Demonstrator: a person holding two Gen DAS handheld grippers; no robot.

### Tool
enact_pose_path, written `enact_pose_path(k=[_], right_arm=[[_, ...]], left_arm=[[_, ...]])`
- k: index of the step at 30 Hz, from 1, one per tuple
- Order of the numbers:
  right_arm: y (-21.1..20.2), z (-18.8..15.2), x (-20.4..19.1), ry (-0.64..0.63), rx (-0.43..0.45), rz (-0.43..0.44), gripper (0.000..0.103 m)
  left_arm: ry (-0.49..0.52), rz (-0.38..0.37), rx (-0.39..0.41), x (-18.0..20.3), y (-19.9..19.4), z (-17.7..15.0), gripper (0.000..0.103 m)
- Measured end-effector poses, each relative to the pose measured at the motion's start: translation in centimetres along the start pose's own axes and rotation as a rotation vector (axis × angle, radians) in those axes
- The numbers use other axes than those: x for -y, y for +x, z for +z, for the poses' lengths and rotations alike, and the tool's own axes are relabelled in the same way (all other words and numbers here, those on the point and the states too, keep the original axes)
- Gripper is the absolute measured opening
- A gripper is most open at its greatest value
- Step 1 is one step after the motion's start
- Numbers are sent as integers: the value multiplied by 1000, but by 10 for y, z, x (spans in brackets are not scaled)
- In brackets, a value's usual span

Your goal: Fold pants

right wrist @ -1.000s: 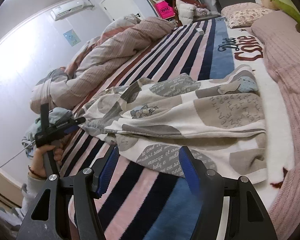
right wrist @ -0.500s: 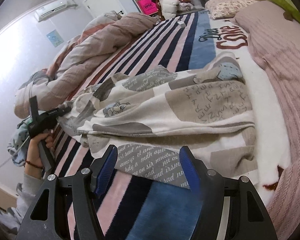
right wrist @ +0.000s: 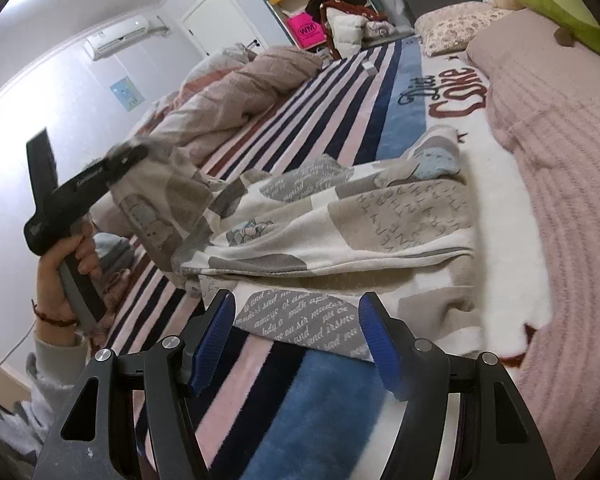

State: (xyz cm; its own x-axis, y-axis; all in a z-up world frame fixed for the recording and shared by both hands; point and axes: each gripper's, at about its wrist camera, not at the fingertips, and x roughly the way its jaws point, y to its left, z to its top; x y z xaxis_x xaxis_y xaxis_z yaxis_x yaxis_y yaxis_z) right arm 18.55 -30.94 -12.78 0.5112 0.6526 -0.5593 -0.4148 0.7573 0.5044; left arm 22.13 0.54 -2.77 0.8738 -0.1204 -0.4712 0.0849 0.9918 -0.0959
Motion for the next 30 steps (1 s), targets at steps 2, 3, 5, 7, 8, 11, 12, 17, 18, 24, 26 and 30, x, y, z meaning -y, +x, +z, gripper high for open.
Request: enact_pose_path(k=[2, 3, 5, 7, 8, 11, 12, 17, 18, 24, 26, 30], right_arm=[[-8, 0, 6, 9, 14, -2, 60], [-12, -1, 8, 15, 19, -6, 60], [-19, -3, 14, 25, 27, -17, 60], [-26, -5, 20, 37, 30, -34, 60], [-29, -6, 22, 41, 30, -39, 60], [-34, -8, 26, 50, 29, -54, 62], [-35, -8, 26, 51, 28, -59, 62], [-29, -1, 22, 52, 26, -65, 62], [-26, 1, 20, 48, 26, -65, 63], [5, 16, -11, -10, 22, -58, 74], [23, 23, -23, -31, 16, -70, 80], [61, 38, -50, -109, 8, -158, 86]], left_arm=[[66, -71, -52, 36, 13, -2, 6], [75, -103, -72, 47, 19, -5, 6], [86, -166, -126, 68, 33, -16, 6], [112, -215, -182, 87, 48, -32, 6], [114, -252, -230, 95, 59, -43, 6], [116, -281, -321, 109, 73, -63, 6], [122, -283, -336, 110, 75, -69, 6], [113, -346, -332, 98, 54, -64, 41], [118, -348, -314, 92, 44, -62, 51], [80, -236, -238, 26, -7, -44, 56], [63, -167, -221, 0, -14, -47, 57], [-34, -131, -216, -43, -13, -57, 57]])
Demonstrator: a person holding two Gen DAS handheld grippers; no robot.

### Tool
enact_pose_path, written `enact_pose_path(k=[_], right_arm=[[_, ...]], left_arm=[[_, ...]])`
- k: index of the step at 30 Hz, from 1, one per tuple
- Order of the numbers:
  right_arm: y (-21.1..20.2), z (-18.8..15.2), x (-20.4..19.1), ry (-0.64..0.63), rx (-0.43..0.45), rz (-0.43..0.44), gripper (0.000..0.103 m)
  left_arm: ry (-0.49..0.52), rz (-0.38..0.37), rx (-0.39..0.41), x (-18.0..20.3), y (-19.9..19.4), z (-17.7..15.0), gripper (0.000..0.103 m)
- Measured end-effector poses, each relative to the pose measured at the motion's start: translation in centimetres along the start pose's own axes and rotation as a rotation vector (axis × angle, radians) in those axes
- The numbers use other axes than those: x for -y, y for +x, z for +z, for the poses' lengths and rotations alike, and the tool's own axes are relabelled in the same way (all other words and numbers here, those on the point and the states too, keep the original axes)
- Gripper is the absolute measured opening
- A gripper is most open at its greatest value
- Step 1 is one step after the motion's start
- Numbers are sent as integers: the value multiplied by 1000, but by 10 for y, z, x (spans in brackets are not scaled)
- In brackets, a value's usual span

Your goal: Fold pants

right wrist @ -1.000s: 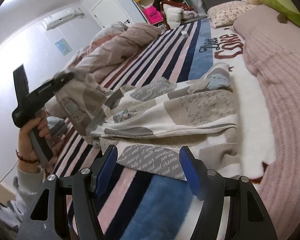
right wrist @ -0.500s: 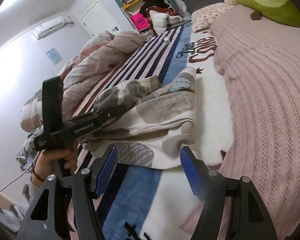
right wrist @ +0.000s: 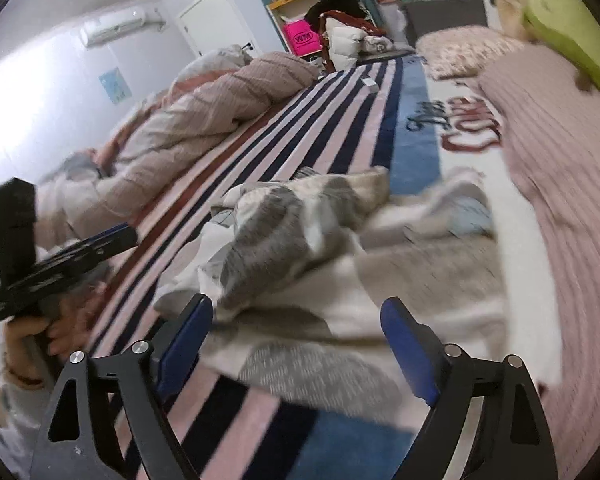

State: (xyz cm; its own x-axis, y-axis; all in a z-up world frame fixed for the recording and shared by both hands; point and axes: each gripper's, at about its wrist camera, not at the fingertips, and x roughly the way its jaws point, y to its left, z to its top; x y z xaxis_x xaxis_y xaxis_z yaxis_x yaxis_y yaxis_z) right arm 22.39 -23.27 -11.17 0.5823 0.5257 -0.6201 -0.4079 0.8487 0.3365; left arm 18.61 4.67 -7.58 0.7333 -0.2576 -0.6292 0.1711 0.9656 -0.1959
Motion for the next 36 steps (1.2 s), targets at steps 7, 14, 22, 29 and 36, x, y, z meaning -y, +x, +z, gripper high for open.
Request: enact_pose_path(k=[7, 14, 22, 29, 36], right_arm=[[51, 23, -43, -174, 11, -203, 87], [23, 18, 1, -98, 96, -407, 85], [6, -6, 71, 227, 1, -10, 83], [31, 16, 57, 179, -10, 20, 63], [12, 23, 50, 115, 63, -73, 16]], left_arm=[[-105, -27, 10, -37, 7, -9, 57], [-63, -78, -2, -16, 13, -12, 57], [-49, -99, -12, 1, 16, -13, 57], [-48, -98, -33, 4, 21, -16, 57], [-49, -93, -33, 0, 20, -17, 57]])
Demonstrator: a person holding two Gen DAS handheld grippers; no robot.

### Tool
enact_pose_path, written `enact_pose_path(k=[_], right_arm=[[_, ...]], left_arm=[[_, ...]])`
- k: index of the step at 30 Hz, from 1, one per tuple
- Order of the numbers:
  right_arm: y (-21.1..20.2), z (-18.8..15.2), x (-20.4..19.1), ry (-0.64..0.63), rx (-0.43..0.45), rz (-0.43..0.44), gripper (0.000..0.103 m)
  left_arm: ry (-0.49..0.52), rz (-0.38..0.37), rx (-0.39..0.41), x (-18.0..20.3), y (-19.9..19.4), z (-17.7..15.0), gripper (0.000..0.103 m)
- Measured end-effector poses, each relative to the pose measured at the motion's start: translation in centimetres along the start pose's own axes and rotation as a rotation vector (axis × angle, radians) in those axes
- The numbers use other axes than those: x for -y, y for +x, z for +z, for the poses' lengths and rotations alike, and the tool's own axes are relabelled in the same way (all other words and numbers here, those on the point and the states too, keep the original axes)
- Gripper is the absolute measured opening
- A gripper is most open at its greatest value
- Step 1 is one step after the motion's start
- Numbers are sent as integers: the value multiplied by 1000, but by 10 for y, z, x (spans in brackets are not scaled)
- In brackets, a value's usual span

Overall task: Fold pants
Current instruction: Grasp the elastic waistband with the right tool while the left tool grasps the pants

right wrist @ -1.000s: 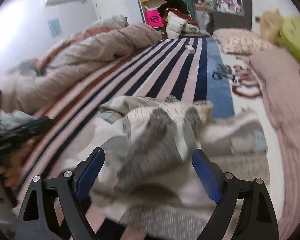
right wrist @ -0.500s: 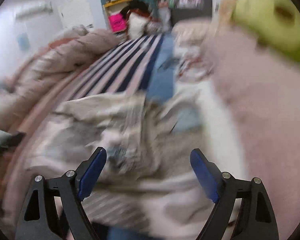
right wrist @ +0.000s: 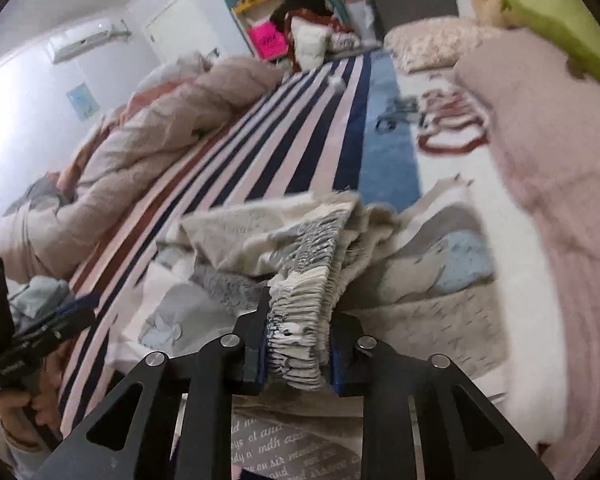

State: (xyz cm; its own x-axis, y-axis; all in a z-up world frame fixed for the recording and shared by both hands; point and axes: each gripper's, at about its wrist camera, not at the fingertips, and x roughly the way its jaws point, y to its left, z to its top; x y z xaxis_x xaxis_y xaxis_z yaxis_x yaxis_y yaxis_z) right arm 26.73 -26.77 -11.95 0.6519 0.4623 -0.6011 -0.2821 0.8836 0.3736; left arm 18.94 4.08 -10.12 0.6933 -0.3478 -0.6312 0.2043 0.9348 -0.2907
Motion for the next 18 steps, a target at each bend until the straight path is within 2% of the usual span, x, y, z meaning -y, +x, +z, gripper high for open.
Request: enact_pose_path(k=[4, 6, 9, 12, 14, 15, 17, 18], right_arm=[[-36, 16, 8, -2, 72, -38, 15], [-49, 16, 12, -34, 81, -109, 15], [-43, 4, 25, -56, 29, -202, 15], [-23, -15, 36, -43, -62, -208, 17], [-18, -22, 37, -49, -98, -216, 21], [-19, -22, 37, -59, -99, -222, 23], [-27, -20, 37, -63, -79, -234, 40], [-33, -17, 39, -51, -61, -222, 57]], left_arm=[[7, -8, 4, 3, -1, 0, 57], [15, -17, -3, 7, 1, -1, 57], [30, -26, -29, 14, 10, -4, 57], [37, -29, -68, 18, 24, -9, 57], [43, -32, -90, 20, 31, -12, 57], [43, -36, -95, 21, 32, -12, 57], [31, -55, -94, 20, 32, -11, 62], [17, -72, -88, 18, 32, -10, 67]])
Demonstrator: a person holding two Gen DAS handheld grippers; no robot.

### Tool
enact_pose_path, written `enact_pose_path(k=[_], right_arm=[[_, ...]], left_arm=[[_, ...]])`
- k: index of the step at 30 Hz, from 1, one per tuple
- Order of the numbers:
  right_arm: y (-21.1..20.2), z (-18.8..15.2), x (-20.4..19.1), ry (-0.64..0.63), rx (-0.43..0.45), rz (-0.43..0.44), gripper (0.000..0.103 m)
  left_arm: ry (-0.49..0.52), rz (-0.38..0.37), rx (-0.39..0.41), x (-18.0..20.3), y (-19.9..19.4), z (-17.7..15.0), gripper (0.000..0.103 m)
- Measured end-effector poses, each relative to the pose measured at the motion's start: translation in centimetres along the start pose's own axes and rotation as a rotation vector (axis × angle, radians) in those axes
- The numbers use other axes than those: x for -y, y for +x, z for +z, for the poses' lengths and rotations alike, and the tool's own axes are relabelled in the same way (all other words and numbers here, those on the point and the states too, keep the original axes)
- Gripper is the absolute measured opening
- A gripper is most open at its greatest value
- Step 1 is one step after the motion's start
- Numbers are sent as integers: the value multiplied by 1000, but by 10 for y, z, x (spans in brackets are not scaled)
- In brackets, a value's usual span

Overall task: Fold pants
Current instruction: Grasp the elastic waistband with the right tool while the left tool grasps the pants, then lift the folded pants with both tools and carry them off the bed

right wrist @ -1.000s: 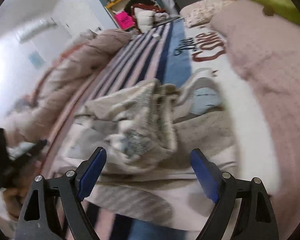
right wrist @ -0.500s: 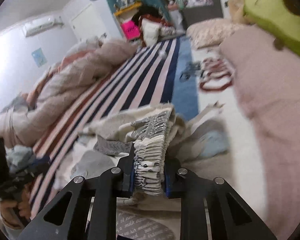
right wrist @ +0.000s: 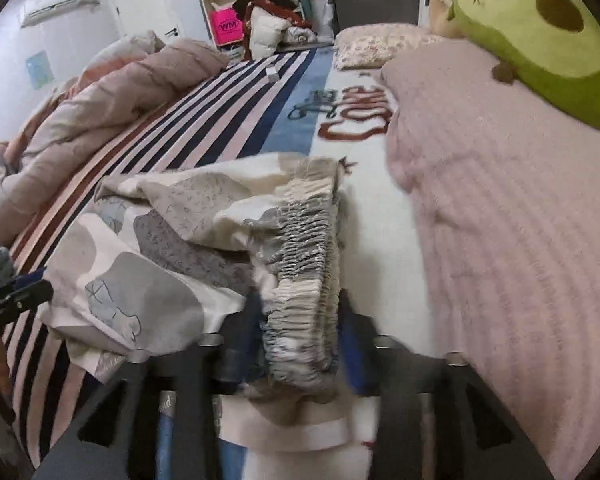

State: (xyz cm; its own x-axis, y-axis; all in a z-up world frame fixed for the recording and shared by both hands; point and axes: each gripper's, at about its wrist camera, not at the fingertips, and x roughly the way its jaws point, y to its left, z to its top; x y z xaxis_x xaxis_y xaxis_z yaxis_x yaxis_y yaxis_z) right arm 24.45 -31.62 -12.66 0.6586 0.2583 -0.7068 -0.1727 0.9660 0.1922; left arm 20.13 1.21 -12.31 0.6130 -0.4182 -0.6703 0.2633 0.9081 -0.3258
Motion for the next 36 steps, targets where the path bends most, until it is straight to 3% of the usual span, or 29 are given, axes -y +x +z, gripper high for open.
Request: enact_pose_path(k=[1, 8, 9, 11, 13, 15, 18, 22, 27, 29, 31, 34, 36], right_arm=[[-2, 2, 4, 15, 8, 20, 68], [34, 0, 10, 32, -86, 117, 66], [38, -3, 8, 33, -104, 148, 65], [46, -8, 6, 27, -112, 172, 56], [43, -11, 5, 11, -95, 187, 35], [38, -12, 5, 18, -78, 219, 21], [20, -15, 1, 7, -31, 244, 16], [-18, -19, -15, 1, -6, 352, 15], [-38, -61, -43, -31, -123, 450, 15], [-35, -82, -50, -38, -174, 429, 16], [-33, -93, -51, -53, -188, 385, 28], [-38, -95, -43, -42, -202, 341, 42], [-54, -86, -39, -68, -158, 295, 42]], left_arm=[[-16, -18, 4, -2, 1, 2, 69], [-64, -58, -73, -2, 38, 12, 68], [-61, -72, -88, 1, 43, 10, 62], [-50, -51, -111, 8, 53, 4, 50], [-48, -41, -118, 9, 59, 2, 36], [-41, -30, -103, 12, 56, 1, 21], [-17, -27, -62, 18, 35, 0, 15], [27, 18, -12, 29, -18, -10, 15], [13, 55, -51, 27, -70, -51, 15], [6, 58, -108, 25, -74, -73, 17], [3, 53, -157, 21, -73, -90, 24], [26, 91, -119, 17, -89, -96, 39], [15, 92, -66, 10, -102, -88, 46]])
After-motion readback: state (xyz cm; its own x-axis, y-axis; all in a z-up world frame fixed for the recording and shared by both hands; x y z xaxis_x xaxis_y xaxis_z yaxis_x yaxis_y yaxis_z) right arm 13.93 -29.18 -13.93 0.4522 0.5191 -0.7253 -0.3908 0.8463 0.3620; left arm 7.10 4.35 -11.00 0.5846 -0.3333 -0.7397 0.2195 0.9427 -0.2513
